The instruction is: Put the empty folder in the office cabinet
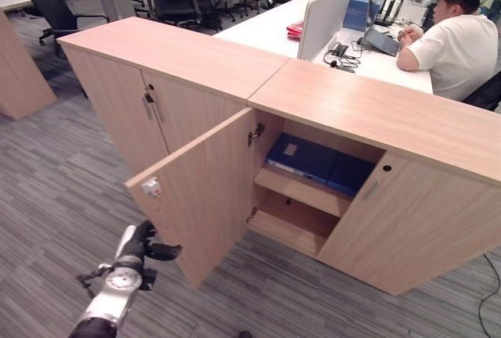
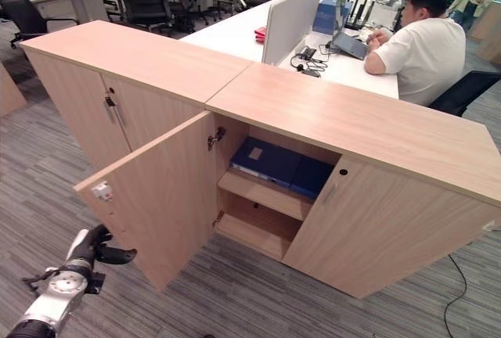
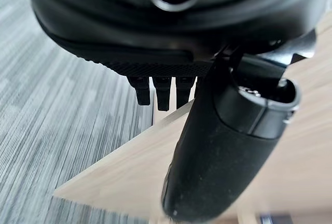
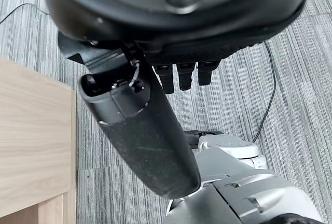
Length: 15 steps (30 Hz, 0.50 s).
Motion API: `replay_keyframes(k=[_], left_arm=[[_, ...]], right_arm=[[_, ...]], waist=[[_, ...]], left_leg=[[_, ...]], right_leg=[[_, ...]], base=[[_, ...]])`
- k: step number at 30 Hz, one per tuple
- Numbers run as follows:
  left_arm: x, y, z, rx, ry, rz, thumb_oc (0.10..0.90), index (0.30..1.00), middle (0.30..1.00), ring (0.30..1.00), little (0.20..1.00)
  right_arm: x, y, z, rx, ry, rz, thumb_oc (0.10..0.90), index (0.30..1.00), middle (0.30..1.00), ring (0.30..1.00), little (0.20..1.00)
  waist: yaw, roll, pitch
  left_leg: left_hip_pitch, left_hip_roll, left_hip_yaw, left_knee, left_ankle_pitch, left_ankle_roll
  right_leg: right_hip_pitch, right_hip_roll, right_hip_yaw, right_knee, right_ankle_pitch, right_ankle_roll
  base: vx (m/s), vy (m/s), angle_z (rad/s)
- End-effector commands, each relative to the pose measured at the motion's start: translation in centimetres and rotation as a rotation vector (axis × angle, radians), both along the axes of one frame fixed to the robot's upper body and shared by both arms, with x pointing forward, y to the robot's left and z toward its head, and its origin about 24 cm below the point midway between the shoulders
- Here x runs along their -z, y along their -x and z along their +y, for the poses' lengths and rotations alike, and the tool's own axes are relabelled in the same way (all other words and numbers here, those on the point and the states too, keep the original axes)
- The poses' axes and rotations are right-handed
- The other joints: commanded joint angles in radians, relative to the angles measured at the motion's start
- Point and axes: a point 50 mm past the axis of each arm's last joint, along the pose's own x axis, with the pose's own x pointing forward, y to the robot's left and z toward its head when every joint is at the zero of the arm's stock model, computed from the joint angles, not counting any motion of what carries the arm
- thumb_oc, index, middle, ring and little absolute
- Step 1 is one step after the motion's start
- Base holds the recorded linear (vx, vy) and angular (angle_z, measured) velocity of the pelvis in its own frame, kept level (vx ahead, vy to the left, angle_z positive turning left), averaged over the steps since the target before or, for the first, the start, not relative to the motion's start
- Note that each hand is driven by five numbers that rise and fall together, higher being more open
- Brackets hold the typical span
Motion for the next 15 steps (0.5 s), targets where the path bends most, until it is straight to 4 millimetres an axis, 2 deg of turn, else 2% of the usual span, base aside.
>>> replay_keyframes(k=[1, 3, 6, 10, 13, 15], left_arm=[[-9.0, -6.5, -16.7, 0.698, 0.361, -0.481, 0.8, 0.9, 0.9, 0.9, 0.9], [-9.5, -5.3, -18.7, 0.811, 0.429, -0.477, 0.8, 0.9, 0.9, 0.9, 0.9], [-9.3, -4.2, -20.0, 0.889, 0.507, -0.428, 0.8, 0.9, 0.9, 0.9, 0.9], [-8.6, -3.2, -20.2, 0.887, 0.6, -0.372, 0.8, 0.9, 0.9, 0.9, 0.9], [-8.2, -2.2, -20.4, 0.915, 0.667, -0.322, 0.8, 0.9, 0.9, 0.9, 0.9], [-7.9, -1.9, -20.5, 0.936, 0.661, -0.301, 0.8, 0.9, 0.9, 0.9, 0.9]], right_arm=[[-0.2, -3.4, -0.6, 0.01, 0.028, -0.074, 0.8, 0.9, 0.9, 0.9, 0.9], [-0.1, -3.5, -0.2, 0.015, 0.025, -0.075, 0.8, 0.9, 0.9, 0.9, 0.9], [0.0, -3.9, 0.3, 0.004, 0.015, -0.086, 0.8, 0.9, 0.9, 0.9, 0.9], [0.0, -4.8, 1.1, -0.019, -0.011, -0.115, 0.8, 0.9, 0.9, 0.9, 0.9], [0.0, -5.5, 1.5, -0.054, -0.025, -0.131, 0.8, 0.9, 0.9, 0.9, 0.9], [0.1, -5.5, 1.7, -0.069, -0.032, -0.128, 0.8, 0.9, 0.9, 0.9, 0.9]], waist=[[-0.104, 0.07, -0.018], [-0.099, 0.068, -0.015], [-0.098, 0.068, -0.012], [-0.095, 0.069, -0.008], [-0.095, 0.073, -0.006], [-0.097, 0.075, -0.008]], left_leg=[[0.098, 0.011, 0.013, -0.002, -0.177, -0.02], [0.095, 0.012, 0.006, -0.002, -0.175, -0.02], [0.092, 0.013, 0.002, -0.002, -0.173, -0.02], [0.091, 0.015, 0.001, -0.002, -0.17, -0.02], [0.093, 0.019, 0.003, -0.002, -0.169, -0.023], [0.096, 0.021, 0.005, -0.002, -0.169, -0.025]], right_leg=[[0.005, 0.076, -0.027, -0.011, -0.072, 0.016], [0.003, 0.078, -0.029, -0.011, -0.074, 0.014], [0.001, 0.079, -0.029, -0.011, -0.075, 0.012], [-0.003, 0.082, -0.026, -0.009, -0.075, 0.01], [-0.001, 0.086, -0.02, -0.015, -0.078, 0.006], [0.002, 0.088, -0.019, -0.018, -0.08, 0.004]], base=[[0.0, -0.025, 0.32], [-0.01, -0.041, 0.32], [-0.01, -0.04, -0.04], [-0.01, -0.034, -0.21], [-0.02, -0.048, -1.07], [0.0, -0.043, -0.36]])
